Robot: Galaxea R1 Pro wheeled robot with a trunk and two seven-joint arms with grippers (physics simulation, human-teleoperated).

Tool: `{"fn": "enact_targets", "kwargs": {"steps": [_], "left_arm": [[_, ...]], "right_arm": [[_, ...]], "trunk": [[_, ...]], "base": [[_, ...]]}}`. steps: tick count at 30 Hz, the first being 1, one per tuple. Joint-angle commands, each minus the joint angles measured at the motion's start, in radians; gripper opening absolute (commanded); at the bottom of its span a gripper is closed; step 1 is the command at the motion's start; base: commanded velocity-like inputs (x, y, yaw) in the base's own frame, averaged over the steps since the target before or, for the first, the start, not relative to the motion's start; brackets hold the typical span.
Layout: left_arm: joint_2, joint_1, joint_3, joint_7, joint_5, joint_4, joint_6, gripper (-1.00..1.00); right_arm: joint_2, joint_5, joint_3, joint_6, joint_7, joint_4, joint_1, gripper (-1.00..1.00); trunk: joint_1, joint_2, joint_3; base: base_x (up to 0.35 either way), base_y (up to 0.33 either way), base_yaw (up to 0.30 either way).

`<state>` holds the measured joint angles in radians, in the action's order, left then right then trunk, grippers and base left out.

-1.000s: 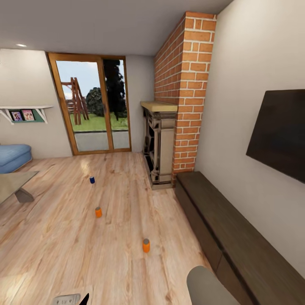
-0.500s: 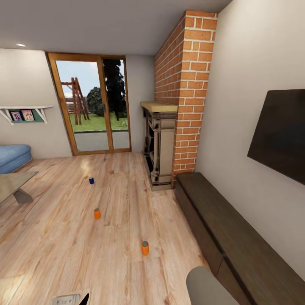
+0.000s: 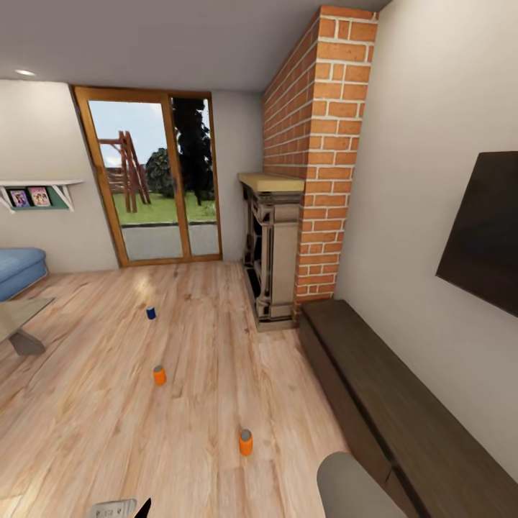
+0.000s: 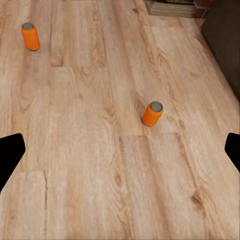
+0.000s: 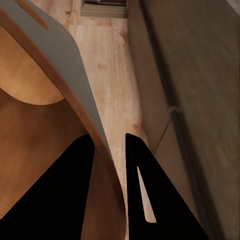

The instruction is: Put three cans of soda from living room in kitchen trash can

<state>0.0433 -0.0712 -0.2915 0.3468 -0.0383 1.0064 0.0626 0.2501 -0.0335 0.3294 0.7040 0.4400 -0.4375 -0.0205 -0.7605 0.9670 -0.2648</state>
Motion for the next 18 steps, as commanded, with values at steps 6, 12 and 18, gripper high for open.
{"fn": "enact_targets", "kwargs": {"steps": [6, 12, 18], "left_arm": [[0.0, -0.001, 0.0, 0.0, 0.0, 0.0, 0.0, 1.0], [0.0, 0.0, 0.0, 0.0, 0.0, 0.0, 0.0, 1.0], [0.0, 0.0, 0.0, 0.0, 0.0, 0.0, 0.0, 1.0]], "right_arm": [[0.0, 0.007, 0.002, 0.0, 0.003, 0.003, 0.0, -1.0], [0.0, 0.006, 0.002, 0.001, 0.003, 0.017, 0.003, -1.0], [0.0, 0.006, 0.002, 0.001, 0.003, 0.022, 0.003, -1.0]], "trunk": [[0.0, 0.0, 0.0], [0.0, 0.0, 0.0], [0.0, 0.0, 0.0]], "base": [[0.324, 0.0, 0.0], [0.323, 0.0, 0.0], [0.319, 0.0, 0.0]]}}
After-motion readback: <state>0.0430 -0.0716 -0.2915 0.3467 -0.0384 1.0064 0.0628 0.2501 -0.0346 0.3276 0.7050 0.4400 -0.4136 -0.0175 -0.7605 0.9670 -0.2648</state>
